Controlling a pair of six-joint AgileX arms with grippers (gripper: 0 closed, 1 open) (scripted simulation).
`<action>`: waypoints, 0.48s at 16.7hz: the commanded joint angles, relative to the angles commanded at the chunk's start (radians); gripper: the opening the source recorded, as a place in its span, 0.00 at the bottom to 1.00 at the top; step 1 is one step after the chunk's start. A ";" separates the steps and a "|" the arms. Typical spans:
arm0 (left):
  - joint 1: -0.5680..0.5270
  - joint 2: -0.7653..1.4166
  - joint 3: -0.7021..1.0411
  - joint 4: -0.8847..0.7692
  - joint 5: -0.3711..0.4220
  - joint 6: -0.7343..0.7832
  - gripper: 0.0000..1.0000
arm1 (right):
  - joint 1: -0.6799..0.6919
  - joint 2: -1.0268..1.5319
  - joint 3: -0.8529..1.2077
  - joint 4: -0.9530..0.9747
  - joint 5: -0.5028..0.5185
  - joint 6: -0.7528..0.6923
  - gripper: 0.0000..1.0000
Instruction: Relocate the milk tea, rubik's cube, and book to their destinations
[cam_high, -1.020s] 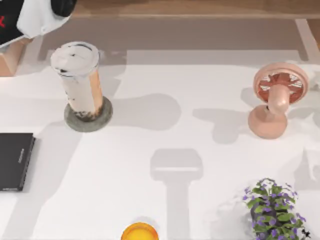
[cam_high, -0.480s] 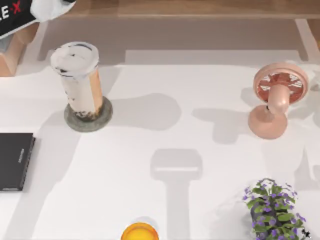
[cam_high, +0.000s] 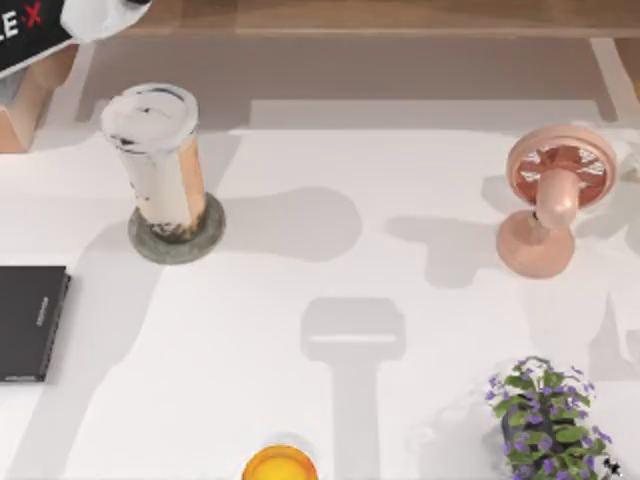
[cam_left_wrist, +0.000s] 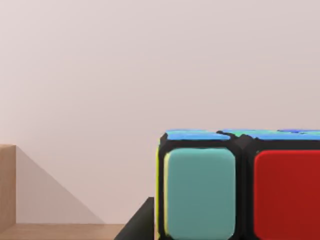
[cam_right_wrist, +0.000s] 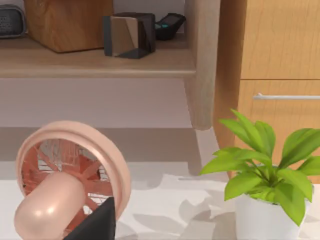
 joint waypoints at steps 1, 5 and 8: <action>0.000 0.000 0.000 0.000 0.000 0.000 0.45 | 0.000 0.000 0.000 0.000 0.000 0.000 1.00; 0.000 0.000 0.000 0.000 0.000 0.000 0.75 | 0.000 0.000 0.000 0.000 0.000 0.000 1.00; 0.000 0.000 0.000 0.000 0.000 0.000 0.98 | 0.000 0.000 0.000 0.000 0.000 0.000 1.00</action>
